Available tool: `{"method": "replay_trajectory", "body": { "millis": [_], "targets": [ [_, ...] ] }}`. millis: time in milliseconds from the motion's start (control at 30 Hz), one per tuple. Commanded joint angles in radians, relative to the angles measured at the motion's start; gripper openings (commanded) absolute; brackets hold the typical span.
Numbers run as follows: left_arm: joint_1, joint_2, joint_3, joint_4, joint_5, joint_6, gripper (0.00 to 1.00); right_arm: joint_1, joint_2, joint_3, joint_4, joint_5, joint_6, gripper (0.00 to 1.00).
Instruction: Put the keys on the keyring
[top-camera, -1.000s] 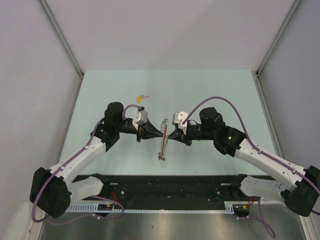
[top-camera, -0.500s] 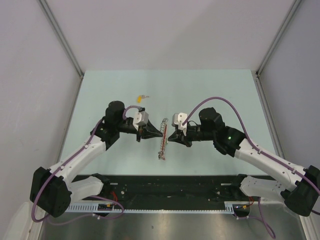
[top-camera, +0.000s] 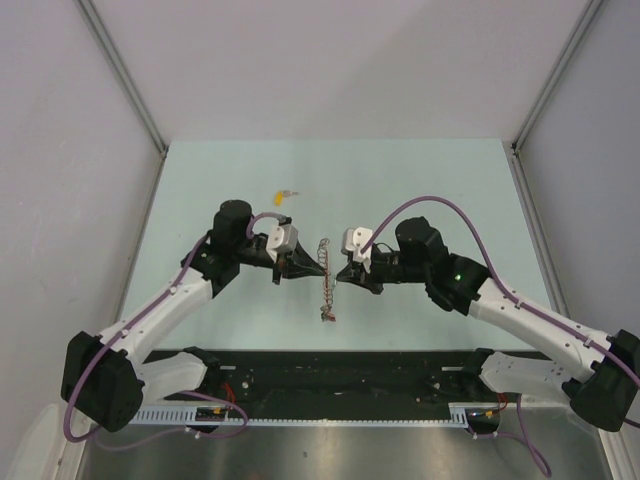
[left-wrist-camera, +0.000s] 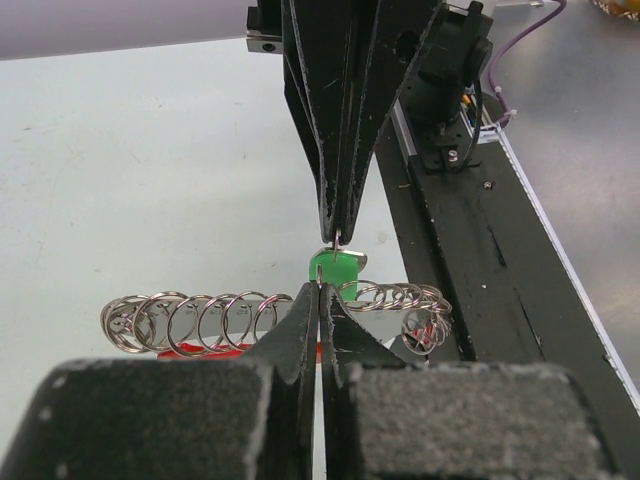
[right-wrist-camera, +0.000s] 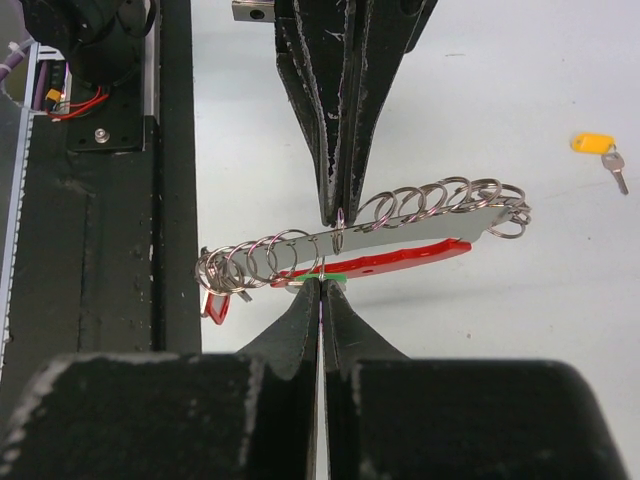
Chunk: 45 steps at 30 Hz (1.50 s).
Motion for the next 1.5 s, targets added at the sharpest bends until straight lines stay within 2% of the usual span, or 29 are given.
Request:
{"method": "replay_trajectory", "body": {
  "millis": [0,300,1467],
  "targets": [
    [0.008,0.0,0.05,-0.06,0.128,0.045,0.0,0.005,0.001,0.026,0.026,0.019,-0.018,0.0],
    [0.006,0.005,0.057,-0.076,0.128,0.059,0.0,0.014,0.015,0.033,0.004,0.071,-0.026,0.0],
    [0.003,0.015,0.063,-0.089,0.154,0.059,0.0,0.027,0.025,0.039,0.03,0.04,-0.023,0.0]
  ]
}}
